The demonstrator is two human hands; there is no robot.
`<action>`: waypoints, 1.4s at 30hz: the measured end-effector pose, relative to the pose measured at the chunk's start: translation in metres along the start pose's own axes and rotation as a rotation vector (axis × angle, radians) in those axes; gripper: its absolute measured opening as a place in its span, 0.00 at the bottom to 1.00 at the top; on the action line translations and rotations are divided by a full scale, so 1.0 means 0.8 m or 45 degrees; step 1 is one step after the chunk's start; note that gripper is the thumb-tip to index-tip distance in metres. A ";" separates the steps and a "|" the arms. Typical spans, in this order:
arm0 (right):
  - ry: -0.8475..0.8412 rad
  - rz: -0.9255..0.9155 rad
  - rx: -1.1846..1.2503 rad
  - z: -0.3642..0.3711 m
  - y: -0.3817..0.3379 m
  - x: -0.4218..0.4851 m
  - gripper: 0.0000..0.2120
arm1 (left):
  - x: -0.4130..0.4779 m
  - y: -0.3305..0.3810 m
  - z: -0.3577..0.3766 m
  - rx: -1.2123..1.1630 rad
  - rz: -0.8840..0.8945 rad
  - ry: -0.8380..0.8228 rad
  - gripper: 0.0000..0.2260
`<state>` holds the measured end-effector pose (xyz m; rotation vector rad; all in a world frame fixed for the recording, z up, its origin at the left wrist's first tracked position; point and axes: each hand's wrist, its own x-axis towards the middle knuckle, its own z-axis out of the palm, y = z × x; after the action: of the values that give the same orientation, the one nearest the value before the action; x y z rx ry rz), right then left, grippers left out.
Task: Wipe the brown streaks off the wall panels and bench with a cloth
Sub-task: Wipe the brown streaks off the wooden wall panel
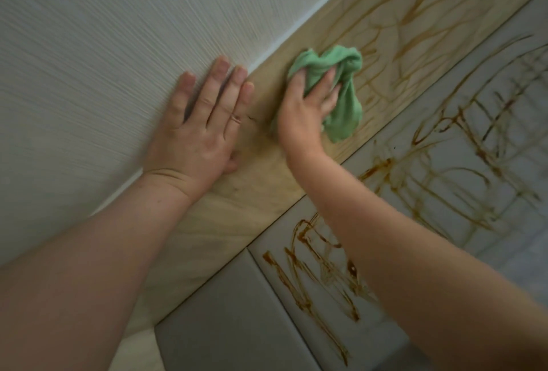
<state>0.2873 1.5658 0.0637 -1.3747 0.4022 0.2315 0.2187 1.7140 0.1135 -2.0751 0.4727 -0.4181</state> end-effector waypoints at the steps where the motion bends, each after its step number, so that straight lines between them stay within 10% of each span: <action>1: 0.080 0.051 0.011 -0.009 -0.005 0.025 0.32 | -0.001 0.001 0.002 0.006 0.008 0.009 0.48; 5: 0.135 0.152 0.040 -0.020 0.008 0.048 0.32 | -0.001 0.002 0.005 0.020 0.031 0.038 0.47; 10: -0.287 0.111 -0.154 0.004 0.045 -0.053 0.35 | -0.001 0.002 0.003 0.025 0.013 0.059 0.48; 25: 0.032 0.171 0.066 -0.017 0.010 0.025 0.35 | 0.002 0.001 -0.009 0.054 0.001 -0.065 0.47; 30: -0.280 0.002 -0.147 -0.017 0.042 -0.035 0.39 | 0.004 -0.001 -0.036 -0.009 -0.029 -0.160 0.43; 36: 0.037 0.325 0.138 -0.050 0.013 0.061 0.36 | 0.061 -0.009 -0.081 -0.113 0.272 -0.276 0.44; 42: -0.276 0.361 0.084 -0.055 0.063 0.016 0.37 | 0.184 0.008 -0.083 -0.160 0.216 -0.265 0.40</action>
<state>0.2729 1.5317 0.0065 -1.2111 0.4186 0.5900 0.3148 1.5916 0.1576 -2.1501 0.5560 -0.0725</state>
